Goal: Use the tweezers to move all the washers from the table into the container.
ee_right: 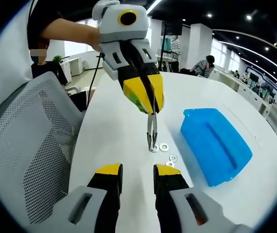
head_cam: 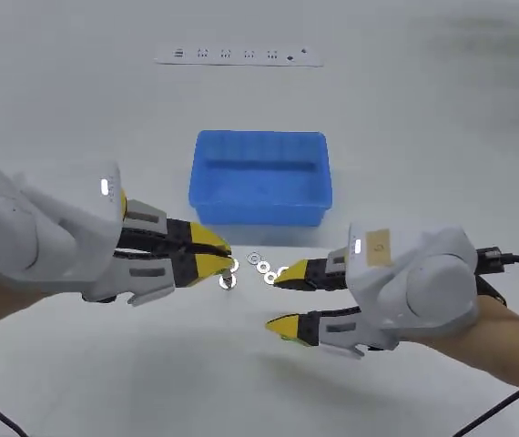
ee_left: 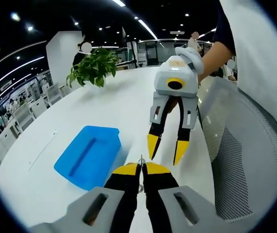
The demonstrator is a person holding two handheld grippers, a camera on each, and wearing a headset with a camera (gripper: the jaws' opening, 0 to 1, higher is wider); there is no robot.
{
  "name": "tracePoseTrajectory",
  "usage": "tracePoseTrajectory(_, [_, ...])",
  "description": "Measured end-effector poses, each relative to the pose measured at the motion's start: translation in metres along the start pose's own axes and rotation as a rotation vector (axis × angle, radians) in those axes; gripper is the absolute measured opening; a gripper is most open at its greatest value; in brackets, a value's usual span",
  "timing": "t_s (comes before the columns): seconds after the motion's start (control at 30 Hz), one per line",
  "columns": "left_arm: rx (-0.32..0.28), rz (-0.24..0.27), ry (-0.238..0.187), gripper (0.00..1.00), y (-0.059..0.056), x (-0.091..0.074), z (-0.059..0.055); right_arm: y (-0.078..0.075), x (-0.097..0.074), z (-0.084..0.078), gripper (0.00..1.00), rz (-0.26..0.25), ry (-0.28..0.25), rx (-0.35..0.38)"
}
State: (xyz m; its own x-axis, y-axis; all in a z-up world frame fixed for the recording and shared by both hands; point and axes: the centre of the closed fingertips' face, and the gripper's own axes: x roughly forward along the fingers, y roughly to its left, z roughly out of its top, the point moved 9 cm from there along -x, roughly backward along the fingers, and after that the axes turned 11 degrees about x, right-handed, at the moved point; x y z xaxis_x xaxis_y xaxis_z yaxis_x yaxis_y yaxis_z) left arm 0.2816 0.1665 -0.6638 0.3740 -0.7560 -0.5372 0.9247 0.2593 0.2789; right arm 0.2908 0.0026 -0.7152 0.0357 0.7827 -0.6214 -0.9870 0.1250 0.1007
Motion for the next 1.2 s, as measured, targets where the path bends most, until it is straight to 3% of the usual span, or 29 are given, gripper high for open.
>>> tracePoseTrajectory(0.67, [-0.013, 0.003, 0.002, 0.06, -0.001, -0.001, -0.003, 0.002, 0.002, 0.002, 0.27, 0.005, 0.003, 0.0])
tracePoseTrajectory(0.83, [-0.008, -0.031, 0.003, 0.06, -0.001, -0.004, -0.005, 0.001, 0.005, 0.003, 0.28, 0.008, 0.004, 0.004])
tracePoseTrajectory(1.2, [0.012, -0.066, 0.023, 0.07, 0.002, -0.004, -0.004, -0.011, 0.026, 0.028, 0.28, 0.029, -0.051, 0.006])
